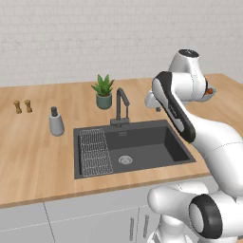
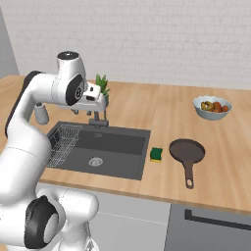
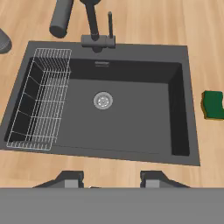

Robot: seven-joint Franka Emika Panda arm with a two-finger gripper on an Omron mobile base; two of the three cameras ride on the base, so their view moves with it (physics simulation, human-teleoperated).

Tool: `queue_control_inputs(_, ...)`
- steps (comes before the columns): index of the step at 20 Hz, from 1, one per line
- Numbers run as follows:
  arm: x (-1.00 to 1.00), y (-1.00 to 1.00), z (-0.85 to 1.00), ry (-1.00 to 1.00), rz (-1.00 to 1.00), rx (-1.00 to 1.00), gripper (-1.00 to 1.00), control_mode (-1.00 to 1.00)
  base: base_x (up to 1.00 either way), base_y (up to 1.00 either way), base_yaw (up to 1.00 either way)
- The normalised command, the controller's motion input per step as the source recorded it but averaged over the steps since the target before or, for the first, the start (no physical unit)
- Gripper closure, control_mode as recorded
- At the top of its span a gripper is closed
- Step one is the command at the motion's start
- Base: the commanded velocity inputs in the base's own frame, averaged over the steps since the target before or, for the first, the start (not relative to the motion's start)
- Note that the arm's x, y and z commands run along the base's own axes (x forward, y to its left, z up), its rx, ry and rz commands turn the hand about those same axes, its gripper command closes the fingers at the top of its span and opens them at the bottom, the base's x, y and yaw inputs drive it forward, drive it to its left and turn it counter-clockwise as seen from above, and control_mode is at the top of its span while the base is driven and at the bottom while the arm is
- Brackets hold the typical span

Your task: Pick the pan and sponge and place them into the sink. Then turn on the water.

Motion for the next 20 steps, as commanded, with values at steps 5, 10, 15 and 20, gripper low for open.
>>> queue_control_inputs(5, 0.0, -0.52, -0.2, 0.09, 0.0, -0.09, -1.0, -1.0, 0.0, 0.0, 0.0)
queue_control_inputs(10, 0.07, -1.0, -0.62, 0.4, -0.06, -0.11, -1.0, -1.0, 0.0, 0.0, 0.0)
queue_control_inputs(15, 0.06, -1.0, -0.33, 0.46, -0.1, 0.0, -1.0, -1.0, 0.0, 0.0, 0.0)
queue_control_inputs(20, 0.07, -0.75, -0.03, 0.21, -0.06, 0.02, -1.0, -1.0, 0.0, 0.0, 0.0)
